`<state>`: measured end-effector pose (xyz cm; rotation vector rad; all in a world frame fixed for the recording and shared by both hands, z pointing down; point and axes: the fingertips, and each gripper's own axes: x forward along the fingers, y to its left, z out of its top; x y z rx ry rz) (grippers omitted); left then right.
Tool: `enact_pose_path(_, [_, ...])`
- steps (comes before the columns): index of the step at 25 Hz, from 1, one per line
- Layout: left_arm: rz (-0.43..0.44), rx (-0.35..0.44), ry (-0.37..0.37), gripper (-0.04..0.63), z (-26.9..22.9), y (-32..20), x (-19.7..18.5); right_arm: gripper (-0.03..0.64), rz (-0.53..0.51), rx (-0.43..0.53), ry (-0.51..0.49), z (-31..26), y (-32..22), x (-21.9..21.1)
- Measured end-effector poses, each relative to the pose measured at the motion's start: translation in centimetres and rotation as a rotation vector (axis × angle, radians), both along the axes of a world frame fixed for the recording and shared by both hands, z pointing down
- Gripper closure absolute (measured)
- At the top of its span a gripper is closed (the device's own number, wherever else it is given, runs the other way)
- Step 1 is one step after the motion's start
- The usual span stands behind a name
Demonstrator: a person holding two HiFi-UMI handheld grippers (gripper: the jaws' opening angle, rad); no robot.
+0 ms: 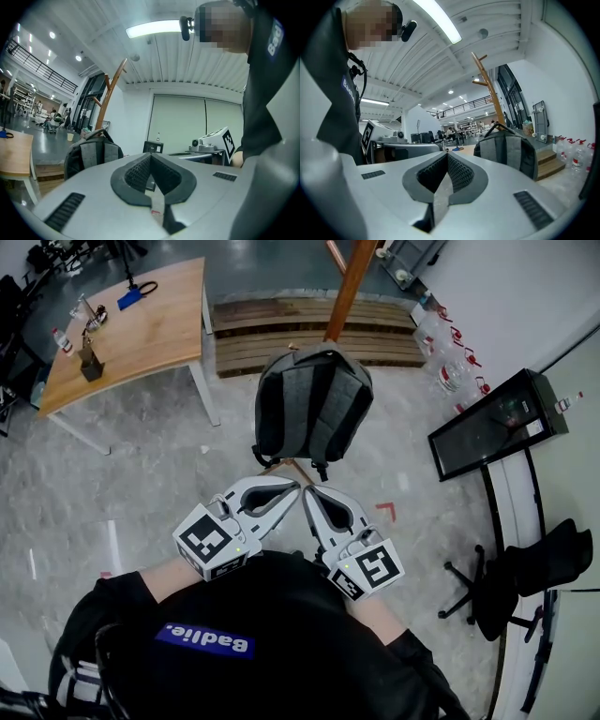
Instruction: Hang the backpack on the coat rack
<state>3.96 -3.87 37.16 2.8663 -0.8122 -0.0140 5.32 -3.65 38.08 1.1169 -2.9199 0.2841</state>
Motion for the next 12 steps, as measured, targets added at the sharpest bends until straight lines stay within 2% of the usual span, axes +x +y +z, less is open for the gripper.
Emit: enact_pose_path(12, [0.013, 0.018, 0.001, 0.586, -0.05, -0.02, -0.41, 0.612, -0.025, 0.019, 0.006, -0.16, 0.14, -1.1])
